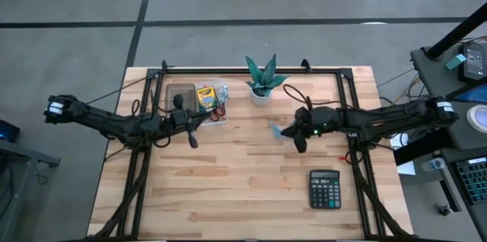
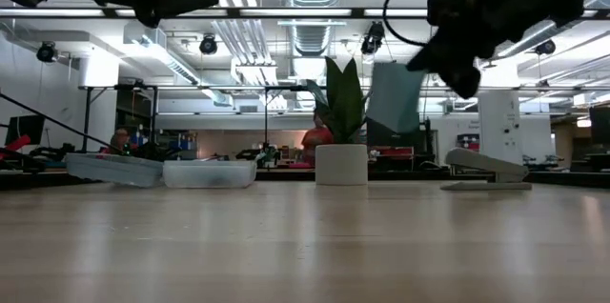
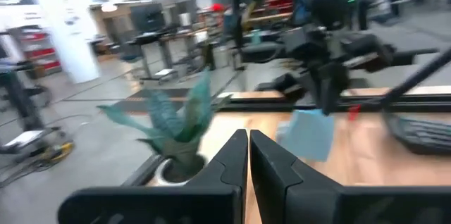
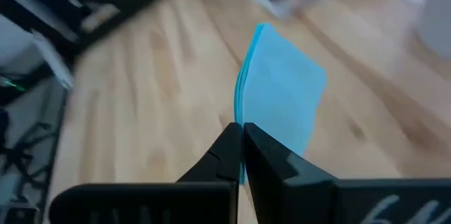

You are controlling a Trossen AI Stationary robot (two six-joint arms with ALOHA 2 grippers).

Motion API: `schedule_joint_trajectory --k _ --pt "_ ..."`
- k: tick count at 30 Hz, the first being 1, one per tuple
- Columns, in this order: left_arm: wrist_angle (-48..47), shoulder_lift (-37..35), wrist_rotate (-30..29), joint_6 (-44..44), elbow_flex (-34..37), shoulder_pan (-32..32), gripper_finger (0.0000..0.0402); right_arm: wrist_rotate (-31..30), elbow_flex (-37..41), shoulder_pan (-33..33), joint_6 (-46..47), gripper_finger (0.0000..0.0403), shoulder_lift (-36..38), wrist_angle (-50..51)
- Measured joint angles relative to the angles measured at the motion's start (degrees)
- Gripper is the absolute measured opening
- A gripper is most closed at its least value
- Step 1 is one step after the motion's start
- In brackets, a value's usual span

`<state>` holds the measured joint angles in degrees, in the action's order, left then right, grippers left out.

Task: Pack school essentials
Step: Put the blue sticky note into the black supply box

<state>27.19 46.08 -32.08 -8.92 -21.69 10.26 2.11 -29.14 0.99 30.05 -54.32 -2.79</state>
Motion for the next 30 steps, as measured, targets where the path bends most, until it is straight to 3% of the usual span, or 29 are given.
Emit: schedule_joint_trajectory --k 7,12,20,27,30 --pt "9.44 7.09 15.93 -1.08 0.01 -0.07 0.0006 5.04 3.18 0.0 -4.15 0.0008 -7.57 -24.33" --pt "17.39 15.45 17.4 -4.74 -1.93 -0.16 0.0056 10.31 2.41 0.0 -7.09 0.0008 -14.6 -35.26" --pt "19.35 30.25 20.8 -5.37 -9.68 -2.13 0.0149 13.44 -1.3 0.02 -9.97 0.0008 -21.7 -38.64" --pt "15.18 37.14 30.51 -6.33 -13.8 -5.8 0.0164 16.43 -2.63 0.01 -10.19 0.0008 -23.1 -38.59" --pt "15.23 38.43 31.92 -3.76 -14.51 -7.66 0.0164 16.39 -2.63 0.02 -10.19 0.0008 -23.03 -38.59"
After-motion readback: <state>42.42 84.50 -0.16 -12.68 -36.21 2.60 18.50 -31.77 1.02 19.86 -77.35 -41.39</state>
